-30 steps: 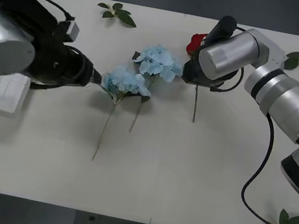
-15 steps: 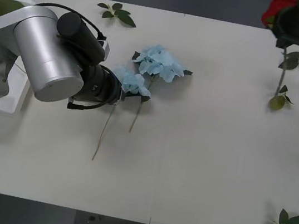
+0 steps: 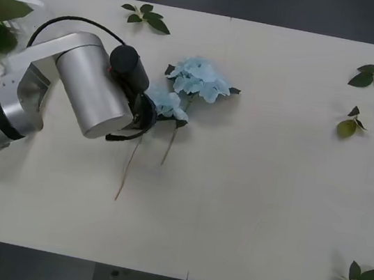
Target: Put the red flowers into the right box and the blue flowers into the left box
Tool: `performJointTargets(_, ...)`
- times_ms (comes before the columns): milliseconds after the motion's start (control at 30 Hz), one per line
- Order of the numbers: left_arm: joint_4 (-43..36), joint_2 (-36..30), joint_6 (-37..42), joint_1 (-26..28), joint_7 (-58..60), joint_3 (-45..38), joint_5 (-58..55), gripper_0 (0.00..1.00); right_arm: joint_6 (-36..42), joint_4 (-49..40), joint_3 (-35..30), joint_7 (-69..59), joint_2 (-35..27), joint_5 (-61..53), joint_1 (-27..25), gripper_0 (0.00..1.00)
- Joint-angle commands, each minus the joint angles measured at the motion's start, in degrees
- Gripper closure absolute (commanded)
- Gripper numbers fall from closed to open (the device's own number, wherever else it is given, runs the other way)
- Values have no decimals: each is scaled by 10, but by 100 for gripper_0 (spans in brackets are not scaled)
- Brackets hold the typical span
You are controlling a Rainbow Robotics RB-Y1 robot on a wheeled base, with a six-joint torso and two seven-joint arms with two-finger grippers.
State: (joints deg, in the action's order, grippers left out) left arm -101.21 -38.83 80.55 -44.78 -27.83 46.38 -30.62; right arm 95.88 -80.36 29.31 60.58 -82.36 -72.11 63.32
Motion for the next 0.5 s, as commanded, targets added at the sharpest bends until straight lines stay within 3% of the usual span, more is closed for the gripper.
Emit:
performJointTargets(33, 29, 7, -37, -18, 31, 24, 23, 0, -29, 29, -15, 92, -10, 36, -56, 100)
performJointTargets(167, 49, 14, -61, -22, 39, 44, 34, 0, -73, 82, -28, 136, 12, 105, -101, 100)
performJointTargets(500, 62, 34, -77, -44, 62, 90, 49, 0, -229, 260, -161, 242, 134, 336, -186, 100)
